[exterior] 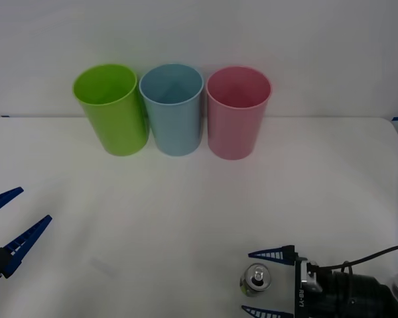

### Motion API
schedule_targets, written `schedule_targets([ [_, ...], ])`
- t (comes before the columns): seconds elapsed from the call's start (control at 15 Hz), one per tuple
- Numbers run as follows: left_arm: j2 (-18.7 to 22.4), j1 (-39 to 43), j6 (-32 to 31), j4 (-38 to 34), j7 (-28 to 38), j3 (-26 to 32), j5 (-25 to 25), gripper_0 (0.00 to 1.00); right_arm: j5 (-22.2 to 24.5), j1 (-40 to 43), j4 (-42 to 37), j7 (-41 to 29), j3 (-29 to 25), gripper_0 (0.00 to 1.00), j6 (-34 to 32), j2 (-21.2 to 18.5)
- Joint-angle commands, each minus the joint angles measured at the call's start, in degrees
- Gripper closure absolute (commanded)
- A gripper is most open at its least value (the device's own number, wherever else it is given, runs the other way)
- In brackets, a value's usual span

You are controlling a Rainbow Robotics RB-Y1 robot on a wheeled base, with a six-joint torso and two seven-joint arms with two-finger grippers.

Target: Grasp the object on the table and drop it into the matching bin: aluminum can to the light blue bin, PET bottle to the pink bin.

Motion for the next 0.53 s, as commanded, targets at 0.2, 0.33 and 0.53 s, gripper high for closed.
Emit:
schedule_targets([
  [0.2, 0.0, 0.0, 0.0, 0.0, 0.0, 0.0, 0.0, 0.0, 0.0, 0.1, 0.0, 1.7, 0.7, 0.0, 0.4, 0.7],
  [0.33, 0.0, 0.0, 0.0, 0.0, 0.0, 0.0, 0.0, 0.0, 0.0, 0.1, 0.0, 2.3, 0.7, 0.0, 0.5, 0.7],
  [0.53, 0.0, 0.0, 0.0, 0.0, 0.0, 0.0, 0.0, 0.0, -0.1, 0.1, 0.0, 2.9, 0.7, 0.0, 0.5, 0.7],
])
